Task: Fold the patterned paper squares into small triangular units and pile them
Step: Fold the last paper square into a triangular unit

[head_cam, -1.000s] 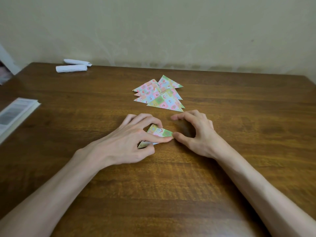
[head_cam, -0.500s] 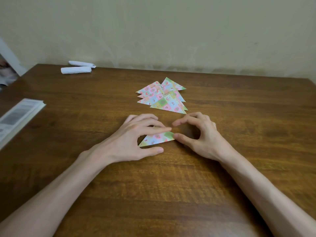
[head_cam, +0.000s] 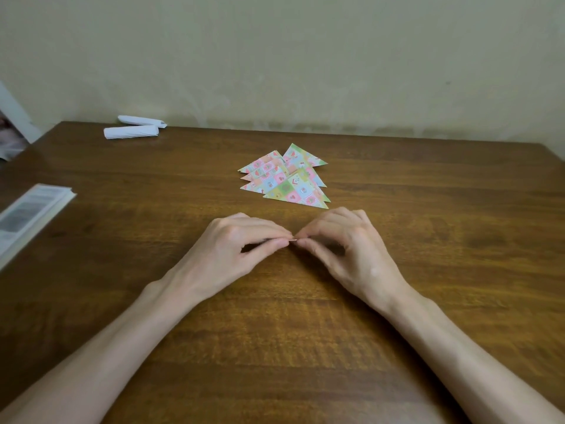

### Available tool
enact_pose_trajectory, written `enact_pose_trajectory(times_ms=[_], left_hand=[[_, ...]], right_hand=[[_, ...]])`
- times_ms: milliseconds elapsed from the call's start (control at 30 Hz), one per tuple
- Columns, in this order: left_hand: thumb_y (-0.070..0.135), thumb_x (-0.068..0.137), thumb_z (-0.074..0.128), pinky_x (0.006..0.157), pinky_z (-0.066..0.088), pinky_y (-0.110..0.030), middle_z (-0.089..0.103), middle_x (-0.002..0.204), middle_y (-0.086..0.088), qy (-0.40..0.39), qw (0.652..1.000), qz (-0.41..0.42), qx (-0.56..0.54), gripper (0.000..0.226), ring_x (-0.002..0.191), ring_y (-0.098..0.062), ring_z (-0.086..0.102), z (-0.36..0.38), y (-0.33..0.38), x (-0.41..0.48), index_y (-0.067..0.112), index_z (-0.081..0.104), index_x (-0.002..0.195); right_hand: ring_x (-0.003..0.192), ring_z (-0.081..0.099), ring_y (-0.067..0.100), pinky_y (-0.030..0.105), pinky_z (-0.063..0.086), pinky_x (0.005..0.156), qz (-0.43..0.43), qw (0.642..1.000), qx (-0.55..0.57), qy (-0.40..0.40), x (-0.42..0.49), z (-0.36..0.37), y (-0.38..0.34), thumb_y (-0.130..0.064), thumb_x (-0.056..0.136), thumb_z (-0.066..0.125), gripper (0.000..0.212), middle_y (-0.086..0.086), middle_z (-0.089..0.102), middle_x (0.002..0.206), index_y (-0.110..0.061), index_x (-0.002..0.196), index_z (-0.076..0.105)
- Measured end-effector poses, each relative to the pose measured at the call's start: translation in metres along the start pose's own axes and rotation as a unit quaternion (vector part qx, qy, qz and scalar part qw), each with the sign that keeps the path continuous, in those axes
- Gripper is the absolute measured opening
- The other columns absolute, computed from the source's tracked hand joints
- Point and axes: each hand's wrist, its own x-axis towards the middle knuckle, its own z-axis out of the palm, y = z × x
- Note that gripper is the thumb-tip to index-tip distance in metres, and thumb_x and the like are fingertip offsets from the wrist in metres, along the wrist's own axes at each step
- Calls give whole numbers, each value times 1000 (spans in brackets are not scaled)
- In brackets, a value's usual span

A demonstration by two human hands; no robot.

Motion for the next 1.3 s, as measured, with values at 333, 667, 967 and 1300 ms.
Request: enact_pose_trajectory(times_ms=[333,667,967,1300], left_hand=[[20,90,79,83,59,-39,77,93,17,38,983,-123,-134,8,95,-11,74,-6,12,3,24,83,96],[37,85,79,76,56,-58,78,89,21,22,958,-225,-176,7,89,-21,73,-10,5,7,39,82,90],[33,86,78,84,62,-42,78,83,14,5,949,-263,-173,10,81,-14,74,-14,3,10,30,83,94],[37,85,76,85,61,-44,78,85,19,32,942,-291,-164,14,92,-6,72,-10,3,11,36,82,97]], right_hand=[[96,58,1,31,39,85,-19,999,23,45,3,-3,-18,-29,103,64,6,-20,65,97,-26,99,67],[72,59,6,16,38,67,126,974,189,14,4,-9,-12,-36,91,77,8,-18,73,84,-29,87,78],[81,71,19,40,57,77,222,947,230,13,4,-14,-5,-42,84,81,8,-11,77,80,-34,86,83],[88,76,7,41,58,91,235,935,267,12,7,-16,-5,-35,86,81,9,-11,79,82,-28,92,81]])
